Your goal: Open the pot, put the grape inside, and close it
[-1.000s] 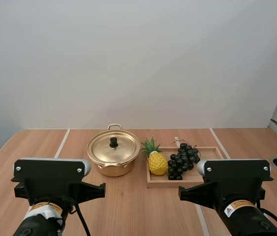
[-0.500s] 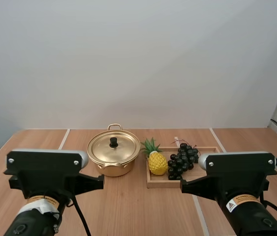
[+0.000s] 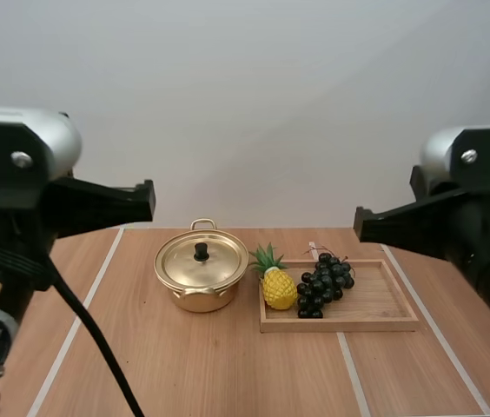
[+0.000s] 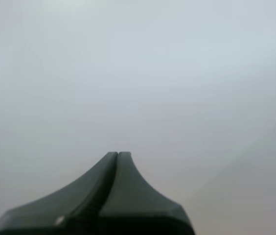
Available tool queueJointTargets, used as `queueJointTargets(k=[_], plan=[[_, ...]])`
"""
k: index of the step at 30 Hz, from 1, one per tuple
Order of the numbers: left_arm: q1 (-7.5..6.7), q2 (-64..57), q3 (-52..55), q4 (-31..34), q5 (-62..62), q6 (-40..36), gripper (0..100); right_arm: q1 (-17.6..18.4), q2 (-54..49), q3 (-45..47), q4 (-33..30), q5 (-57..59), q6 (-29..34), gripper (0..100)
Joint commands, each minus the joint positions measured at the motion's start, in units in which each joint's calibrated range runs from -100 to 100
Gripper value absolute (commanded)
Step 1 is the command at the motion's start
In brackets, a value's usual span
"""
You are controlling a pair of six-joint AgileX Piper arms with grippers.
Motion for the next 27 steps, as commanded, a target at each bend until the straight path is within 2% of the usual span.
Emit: queueJointTargets(k=[1,5,12,21,23,27], plan=[[0.04,0.0,-4.68,0.38,8.2,-0.5,0,-0.25,0.0,-4.94,-0.45,7.06,-0.21,0],[0.04,0.0,-8.27,0.38,14.61,-0.5,0,-0.25,0.0,-10.08,-0.45,9.51,-0.21,0],[0.04,3.27,-13.88,0.38,10.68,-0.5,0,-0.25,3.09,-17.25,-0.45,6.35,-0.21,0],[0.04,22.62,-27.86,0.38,10.6,-0.5,0,-0.25,24.61,-30.76,-0.45,6.14,-0.21,0],[0.04,31.87,-35.38,0.38,10.6,-0.5,0,-0.25,32.1,-36.05,-0.45,6.14,-0.21,0],[0.04,40.66,-42.42,0.38,10.6,-0.5,0,-0.25,41.76,-41.9,-0.45,5.15,-0.21,0]])
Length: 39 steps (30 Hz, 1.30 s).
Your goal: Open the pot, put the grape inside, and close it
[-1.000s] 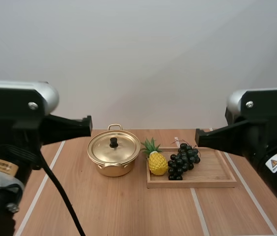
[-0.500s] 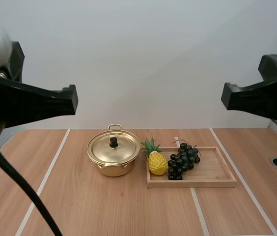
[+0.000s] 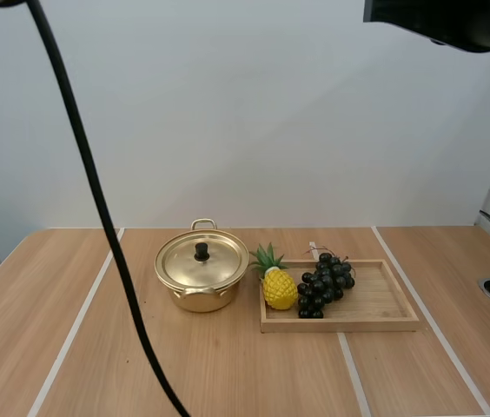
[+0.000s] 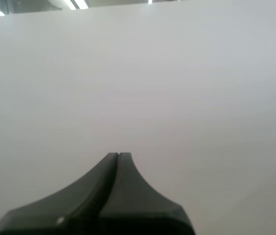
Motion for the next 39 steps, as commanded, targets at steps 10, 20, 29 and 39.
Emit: queueJointTargets(k=[10,20,29,39], plan=[[0.04,22.6,-14.66,0.1,-0.02,-0.5,0,-0.25,17.17,-9.19,0.0,-4.47,-0.11,0],[0.04,23.2,-14.66,0.1,1.03,-0.5,19,-0.25,15.71,-9.56,0.0,-7.0,0.14,53],[0.04,23.2,-14.66,0.1,7.99,5.58,100,-0.25,14.26,-9.67,0.0,-7.15,0.14,100],[0.04,25.22,-14.66,-1.68,18.8,19.69,100,-0.25,14.0,-9.67,0.0,-6.91,-0.89,100]])
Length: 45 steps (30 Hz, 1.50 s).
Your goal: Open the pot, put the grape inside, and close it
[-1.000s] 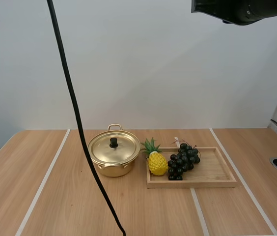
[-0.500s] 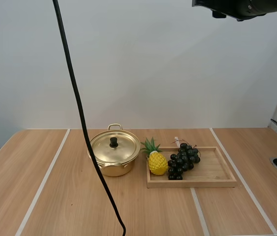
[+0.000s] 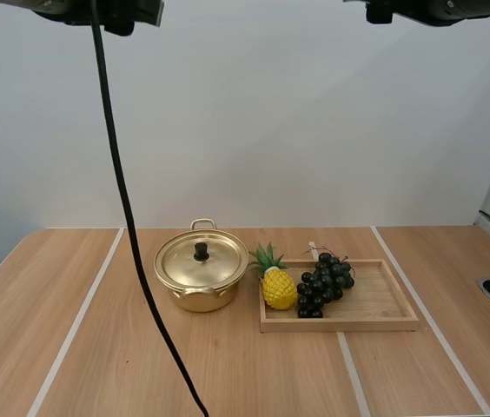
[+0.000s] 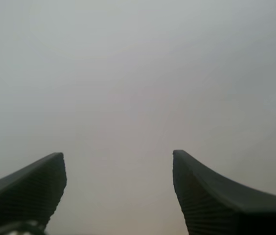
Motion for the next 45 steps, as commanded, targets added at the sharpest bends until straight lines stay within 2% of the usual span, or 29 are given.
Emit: queueJointTargets(k=[1,6,14,20,24,26,33,35,45], plan=[[0.04,1.86,-0.31,-2.5,4.86,6.5,100,-0.25,-0.92,-0.65,0.0,0.03,-1.98,100],[0.04,6.39,-0.31,-8.66,15.25,16.68,100,-0.25,-0.92,-0.65,2.01,10.07,-11.8,100],[0.04,15.15,-0.31,-15.17,33.66,31.02,100,-0.25,-0.92,-0.65,2.48,20.82,-14.59,100],[-0.19,23.11,-0.31,-16.04,41.04,32.77,100,-0.25,-0.92,-0.65,4.71,29.08,-16.21,100],[-0.27,28.68,-0.31,-17.05,41.53,34.23,100,-0.25,-0.92,-0.65,5.52,31.43,-17.09,100],[-1.01,31.42,-0.31,-16.06,41.53,35.54,100,-0.25,-0.92,-0.65,5.25,32.77,-17.2,100],[-5.39,38.3,-0.31,-11.67,41.53,34.11,100,-0.25,-0.92,-0.65,5.25,34.89,-18.02,100],[-6.08,40.23,-0.31,-11.4,41.53,33.89,100,-0.25,-0.92,-0.65,5.25,35.4,-18.26,100],[-6.37,47.92,-0.31,-8.84,41.53,32.99,100,-0.25,-0.92,-0.65,5.25,35.42,-18.26,100]])
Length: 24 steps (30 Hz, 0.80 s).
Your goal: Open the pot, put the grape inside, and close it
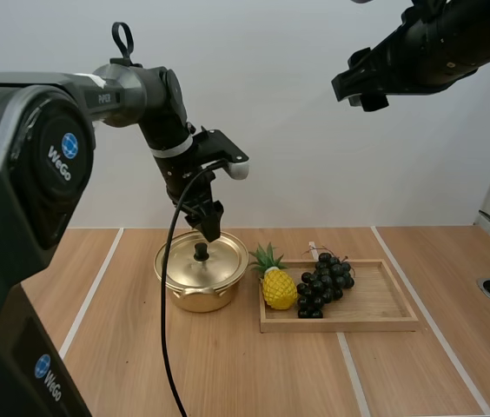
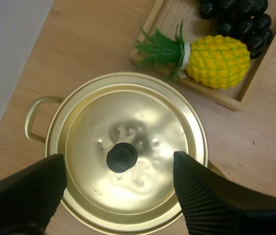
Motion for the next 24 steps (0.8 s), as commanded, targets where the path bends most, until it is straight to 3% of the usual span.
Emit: queueJointTargets(k=[1,24], plan=[[-0.21,1.42,-0.21,0.29,0.02,-0.62,100,-0.25,-0.8,-0.52,0.14,-0.19,-0.33,100],[-0.21,6.85,-0.75,1.58,-0.11,-0.62,100,-0.25,-0.8,-0.52,0.54,-0.21,-0.53,100]])
